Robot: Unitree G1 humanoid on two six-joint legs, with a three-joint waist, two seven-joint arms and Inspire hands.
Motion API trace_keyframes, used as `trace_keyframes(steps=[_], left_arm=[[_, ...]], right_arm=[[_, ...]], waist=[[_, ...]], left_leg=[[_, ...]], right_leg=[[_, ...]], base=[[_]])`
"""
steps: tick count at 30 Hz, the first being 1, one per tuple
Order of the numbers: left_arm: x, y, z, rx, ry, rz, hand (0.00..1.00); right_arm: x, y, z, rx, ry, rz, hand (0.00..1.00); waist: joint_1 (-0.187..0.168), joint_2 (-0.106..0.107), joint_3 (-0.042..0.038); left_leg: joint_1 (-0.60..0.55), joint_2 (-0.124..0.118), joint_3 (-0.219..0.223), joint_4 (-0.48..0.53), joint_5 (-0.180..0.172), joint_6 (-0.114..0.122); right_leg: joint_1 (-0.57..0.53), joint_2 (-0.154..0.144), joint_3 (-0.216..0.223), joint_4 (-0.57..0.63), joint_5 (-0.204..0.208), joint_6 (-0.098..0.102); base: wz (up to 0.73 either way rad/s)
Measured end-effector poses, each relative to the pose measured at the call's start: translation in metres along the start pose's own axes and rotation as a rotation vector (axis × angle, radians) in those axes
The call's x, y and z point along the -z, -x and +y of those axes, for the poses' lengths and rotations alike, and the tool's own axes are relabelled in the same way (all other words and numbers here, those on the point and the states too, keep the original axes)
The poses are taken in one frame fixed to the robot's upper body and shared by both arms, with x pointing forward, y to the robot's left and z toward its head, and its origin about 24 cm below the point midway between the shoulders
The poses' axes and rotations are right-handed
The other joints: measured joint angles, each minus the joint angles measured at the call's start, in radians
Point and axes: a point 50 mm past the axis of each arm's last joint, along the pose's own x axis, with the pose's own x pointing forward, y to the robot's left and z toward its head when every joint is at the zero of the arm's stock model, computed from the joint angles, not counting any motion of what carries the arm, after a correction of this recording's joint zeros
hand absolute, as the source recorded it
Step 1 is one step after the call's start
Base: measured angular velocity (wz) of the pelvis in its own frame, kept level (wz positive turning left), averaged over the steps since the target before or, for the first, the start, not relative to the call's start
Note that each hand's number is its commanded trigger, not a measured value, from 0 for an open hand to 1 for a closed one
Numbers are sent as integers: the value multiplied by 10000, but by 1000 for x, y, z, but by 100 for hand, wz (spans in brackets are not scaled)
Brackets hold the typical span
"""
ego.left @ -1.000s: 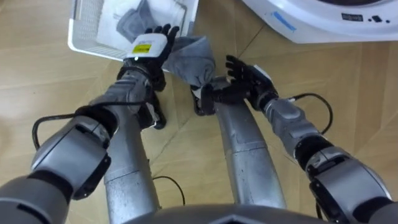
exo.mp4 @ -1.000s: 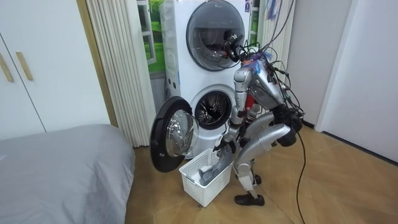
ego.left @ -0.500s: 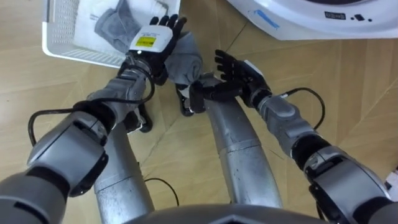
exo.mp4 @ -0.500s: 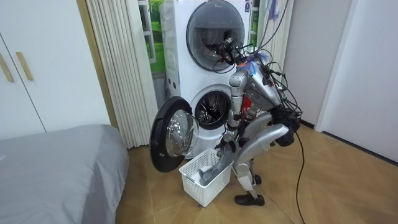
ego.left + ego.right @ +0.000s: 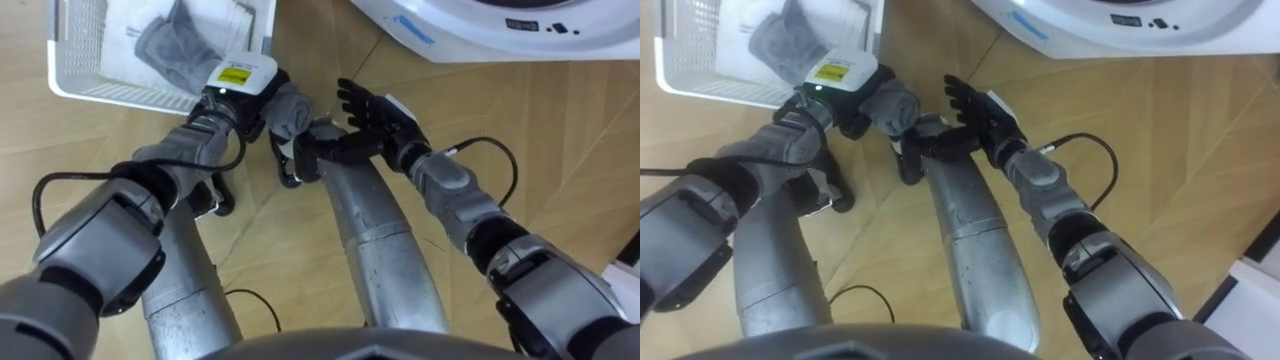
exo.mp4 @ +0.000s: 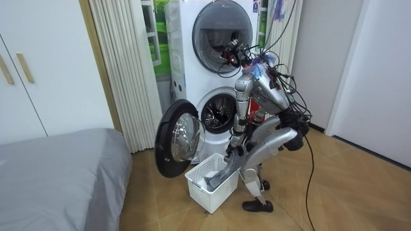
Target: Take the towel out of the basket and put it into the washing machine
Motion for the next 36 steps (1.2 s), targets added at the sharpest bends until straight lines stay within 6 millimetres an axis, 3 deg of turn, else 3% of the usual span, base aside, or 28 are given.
trace_keyframes(steps=[10,22,25,30,36], left_arm=[[-1,5,-16,853,650,172,100],[-17,21,-57,1816,1567,106,100],[-18,19,-53,1525,2833,437,100],[-20,13,-40,984,6523,848,100],[-35,13,-32,1129,10818,133,100]], right_arm=[[15,4,-1,225,-68,652,0],[62,26,-15,1114,-402,2804,0],[71,34,-22,1304,-465,3162,0],[76,38,-23,1372,-588,3301,0],[68,33,-20,1098,-525,2914,0]], waist=[[91,-26,-21],[953,20,-87],[1321,71,-107],[1784,173,-126],[1848,197,-141]], left_leg=[[878,-167,35,-740,84,-55],[3836,-352,226,-2575,369,-97],[4331,-358,226,-2897,428,-81],[4799,-512,282,-3227,524,-35],[4916,-686,198,-3492,678,-41]], right_leg=[[853,-56,25,-643,21,48],[3813,-48,37,-2437,198,262],[4337,-17,10,-2839,320,297],[4743,-142,36,-3016,333,361],[4860,-273,-32,-3129,344,383]], base=[[2],[1],[0],[3],[9]])
